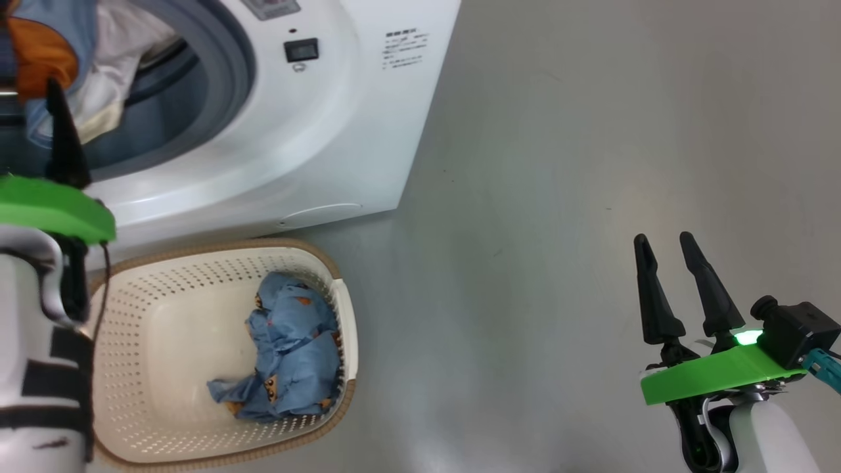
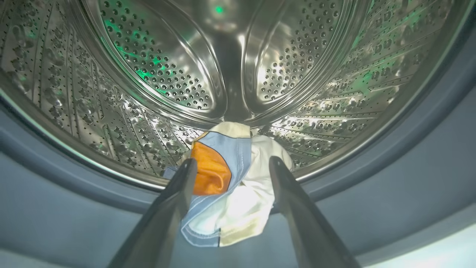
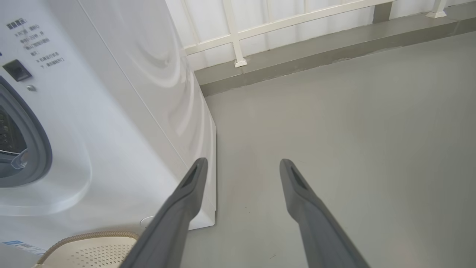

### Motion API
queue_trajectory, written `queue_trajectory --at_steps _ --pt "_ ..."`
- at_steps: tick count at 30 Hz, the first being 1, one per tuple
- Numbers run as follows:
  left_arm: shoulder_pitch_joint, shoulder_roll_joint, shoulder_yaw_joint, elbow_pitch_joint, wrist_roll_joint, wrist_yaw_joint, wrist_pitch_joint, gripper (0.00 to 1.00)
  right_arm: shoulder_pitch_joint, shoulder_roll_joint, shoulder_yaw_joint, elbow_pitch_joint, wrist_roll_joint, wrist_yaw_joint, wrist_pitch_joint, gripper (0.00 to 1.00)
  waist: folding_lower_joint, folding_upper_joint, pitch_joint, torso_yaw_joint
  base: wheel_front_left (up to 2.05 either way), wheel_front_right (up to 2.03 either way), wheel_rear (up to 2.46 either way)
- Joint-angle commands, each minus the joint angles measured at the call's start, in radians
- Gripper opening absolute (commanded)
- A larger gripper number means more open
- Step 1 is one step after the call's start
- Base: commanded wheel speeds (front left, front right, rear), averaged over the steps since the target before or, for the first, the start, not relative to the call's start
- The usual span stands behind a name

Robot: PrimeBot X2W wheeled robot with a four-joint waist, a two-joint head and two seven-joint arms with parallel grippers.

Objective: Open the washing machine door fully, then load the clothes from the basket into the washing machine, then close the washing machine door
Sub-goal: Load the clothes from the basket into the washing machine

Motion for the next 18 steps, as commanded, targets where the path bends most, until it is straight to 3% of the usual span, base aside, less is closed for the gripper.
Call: queue_trajectory --at_steps 1,12,14,18 --pt "0.034 0.032 0.026 -0.036 -0.002 -0.001 -0.006 1.00 0.017 -0.012 0.018 -0.018 -0.003 0.003 -0.012 1.00 0.0000 0.0000 -0.012 0.015 0.00 0.00 0.00" --pt "0.231 -0.022 0.049 -0.149 -0.018 -0.001 -0.006 1.00 0.035 -0.045 0.006 -0.018 -0.004 0.003 -0.012 1.00 0.0000 0.0000 -0.045 0.062 0.00 0.00 0.00" --pt "0.415 -0.072 0.088 -0.306 -0.027 -0.002 -0.006 1.00 0.056 -0.063 -0.007 -0.027 -0.004 0.003 -0.012 1.00 0.0000 0.0000 -0.058 0.082 0.00 0.00 0.00" --pt "0.502 -0.076 0.097 -0.386 -0.012 -0.002 -0.006 1.00 0.061 -0.064 -0.013 -0.032 -0.005 0.003 -0.012 1.00 0.0000 0.0000 -0.053 0.084 0.00 0.00 0.00"
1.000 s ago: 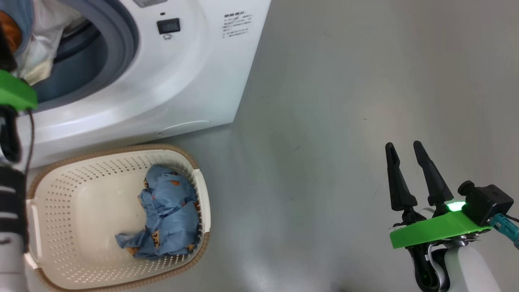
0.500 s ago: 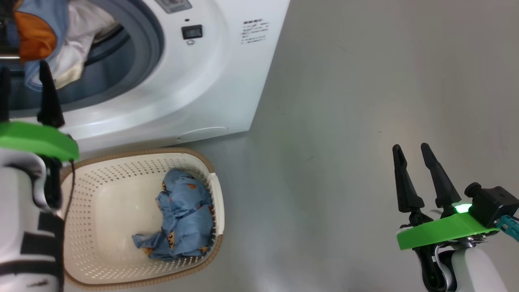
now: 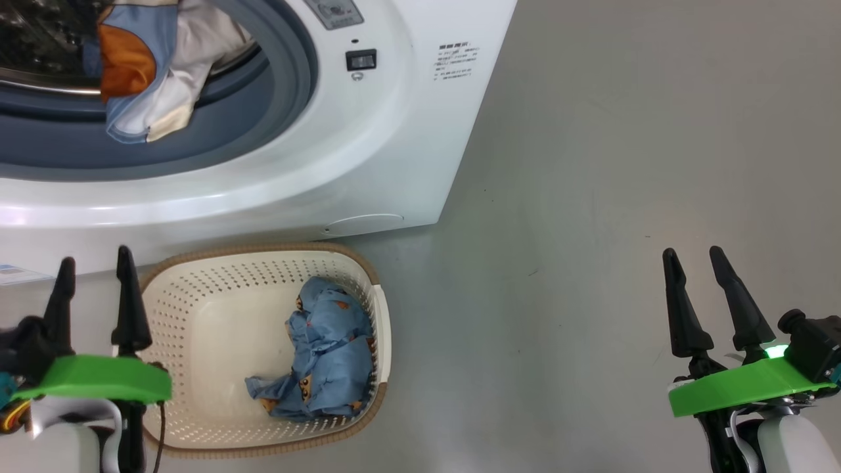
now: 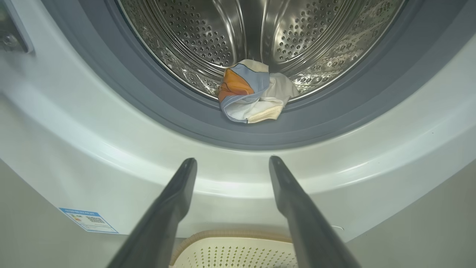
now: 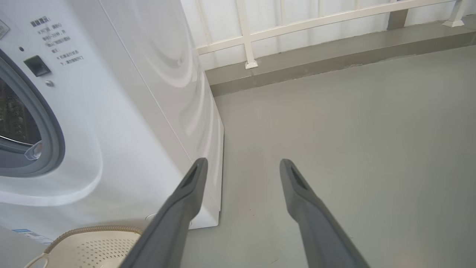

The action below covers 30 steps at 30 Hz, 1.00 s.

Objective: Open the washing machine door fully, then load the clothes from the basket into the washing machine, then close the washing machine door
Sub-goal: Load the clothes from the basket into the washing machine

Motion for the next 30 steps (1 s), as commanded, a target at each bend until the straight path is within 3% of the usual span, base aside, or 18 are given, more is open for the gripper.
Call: queue_trajectory --at_steps 1,8,17,30 --pt "0.014 0.024 0.037 -0.032 0.005 -0.002 -0.006 1.00 0.019 -0.011 0.018 -0.026 -0.005 0.003 -0.012 1.00 0.0000 0.0000 0.001 0.001 0.00 0.00 0.00" --pt "0.005 0.025 0.032 -0.048 0.014 -0.002 -0.006 1.00 0.014 -0.008 0.015 -0.024 -0.008 0.003 -0.012 1.00 0.0000 0.0000 0.011 0.008 0.00 0.00 0.00" --pt "-0.116 0.082 -0.043 0.004 -0.016 -0.002 -0.006 1.00 -0.002 0.000 0.014 -0.028 -0.008 0.003 -0.012 1.00 0.0000 0.0000 0.039 0.007 0.00 0.00 0.00" --pt "-0.461 0.217 -0.277 0.318 -0.108 -0.002 0.000 1.00 -0.028 0.011 0.023 -0.028 -0.008 0.003 -0.012 1.00 0.0000 0.0000 0.080 0.004 0.00 0.00 0.00"
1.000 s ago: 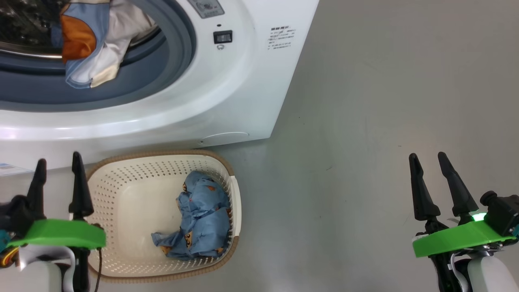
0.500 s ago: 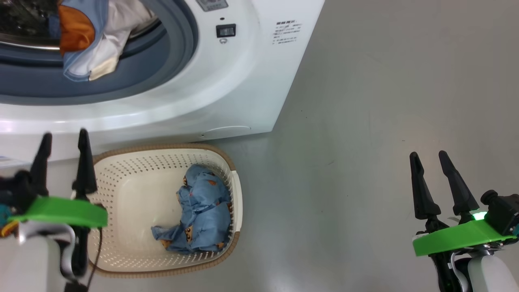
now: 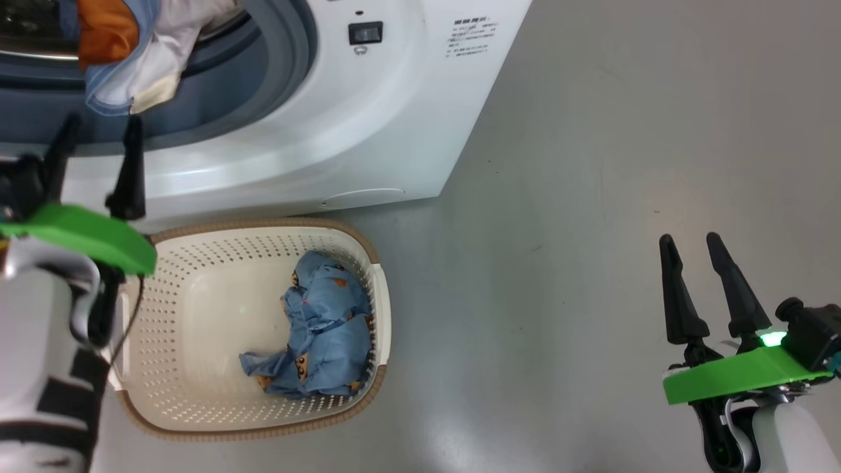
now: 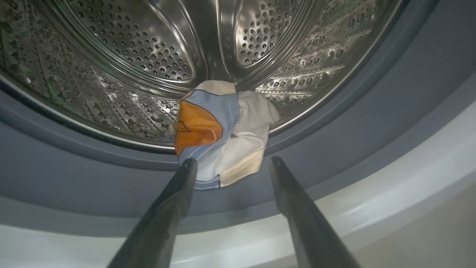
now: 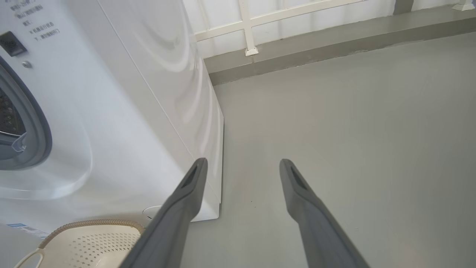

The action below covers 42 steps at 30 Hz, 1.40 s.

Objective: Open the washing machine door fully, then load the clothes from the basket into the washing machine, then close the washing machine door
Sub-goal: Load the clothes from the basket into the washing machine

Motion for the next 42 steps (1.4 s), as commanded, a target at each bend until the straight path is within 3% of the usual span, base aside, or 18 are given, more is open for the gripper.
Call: queue_trajectory --at_steps 1,16,33,36,38,39,42 --pt "-0.057 0.059 0.000 0.023 -0.018 -0.002 0.001 1.00 -0.004 -0.005 0.028 -0.024 -0.001 0.003 -0.012 1.00 0.0000 0.0000 0.005 -0.005 0.00 0.00 0.00" --pt "-0.302 0.109 -0.166 0.294 -0.078 -0.002 0.018 1.00 -0.016 -0.002 0.044 -0.024 0.004 0.003 -0.012 1.00 0.0000 0.0000 0.026 -0.027 0.00 0.00 0.00" --pt "-0.412 0.125 -0.299 0.532 -0.121 -0.002 0.009 1.00 -0.019 -0.001 0.069 -0.025 0.005 0.003 -0.012 1.00 0.0000 0.0000 0.037 -0.059 0.00 0.00 0.00" --pt "-0.418 0.129 -0.315 0.550 -0.125 -0.002 0.004 0.50 -0.018 0.002 0.076 -0.024 0.007 0.003 -0.012 1.00 0.0000 0.0000 0.036 -0.068 0.00 0.00 0.00" --pt "-0.424 0.133 -0.324 0.558 -0.128 -0.002 0.001 0.38 -0.018 0.004 0.080 -0.024 0.008 0.003 -0.012 1.00 0.0000 0.0000 0.037 -0.074 0.00 0.00 0.00" --pt "-0.428 0.135 -0.328 0.562 -0.129 -0.002 0.000 0.23 -0.018 0.005 0.082 -0.025 0.008 0.003 -0.012 1.00 0.0000 0.0000 0.037 -0.077 0.00 0.00 0.00" --pt "-0.441 0.141 -0.335 0.572 -0.133 -0.002 -0.003 0.00 -0.017 0.009 0.086 -0.025 0.009 0.003 -0.012 1.00 0.0000 0.0000 0.041 -0.085 0.00 0.00 0.00"
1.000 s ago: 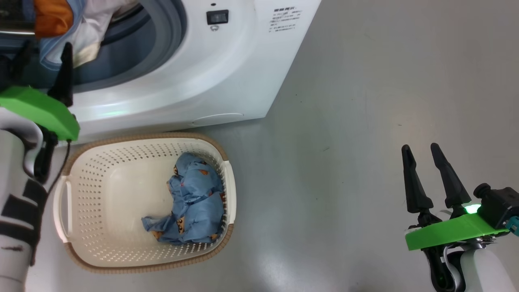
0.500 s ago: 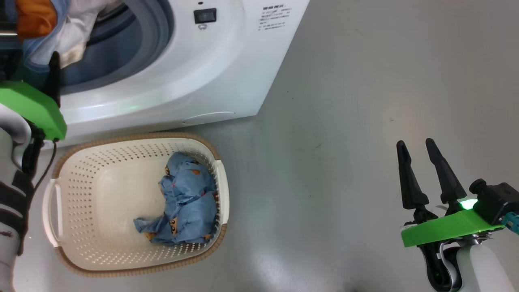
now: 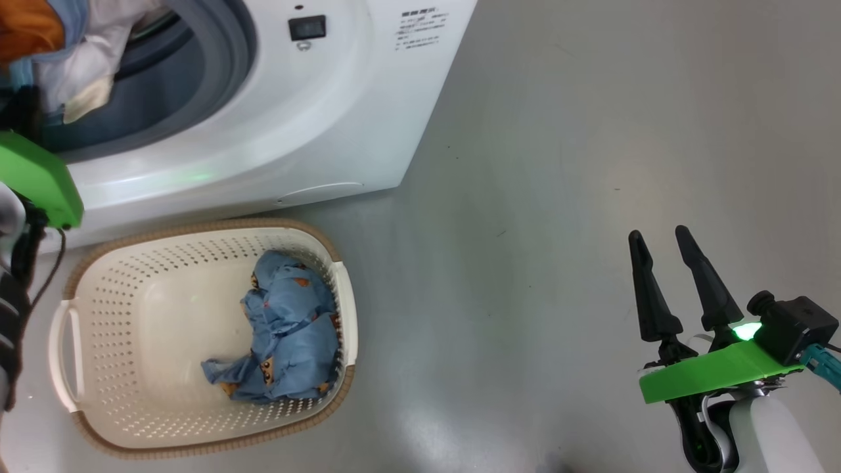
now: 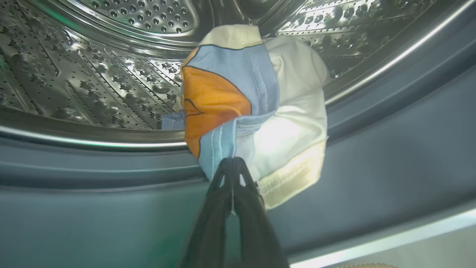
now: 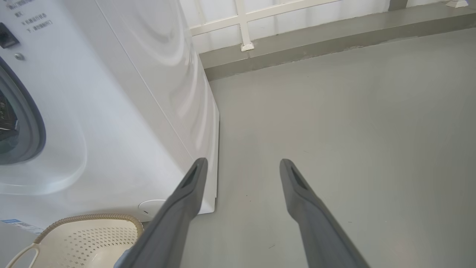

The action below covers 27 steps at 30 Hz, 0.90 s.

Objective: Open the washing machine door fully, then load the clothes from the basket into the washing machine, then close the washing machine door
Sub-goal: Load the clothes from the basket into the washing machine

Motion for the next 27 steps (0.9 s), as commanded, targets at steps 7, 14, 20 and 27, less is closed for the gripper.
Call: queue_trajectory --at_steps 7,14,20,27 --pt "-0.058 0.061 0.012 -0.019 -0.019 -0.001 -0.014 0.00 0.005 0.004 0.025 -0.022 0.013 0.003 -0.012 1.00 0.0000 0.0000 0.011 -0.018 0.00 0.00 0.00" --pt "-0.094 0.082 0.111 -0.156 -0.043 0.013 -0.015 0.00 -0.003 0.012 0.039 -0.021 0.015 0.003 -0.012 1.00 0.0000 0.0000 0.024 -0.035 0.00 0.00 0.00" --pt "-0.071 0.097 0.255 -0.297 -0.021 0.039 -0.015 0.00 -0.016 0.015 0.052 -0.019 0.023 0.003 -0.012 1.00 0.0000 0.0000 0.032 -0.058 0.00 0.00 0.00" --pt "-0.023 0.106 0.308 -0.233 0.043 0.044 -0.015 0.00 -0.011 0.016 0.074 -0.012 0.031 0.003 -0.012 1.00 0.0000 0.0000 0.021 -0.092 0.00 0.00 0.00"
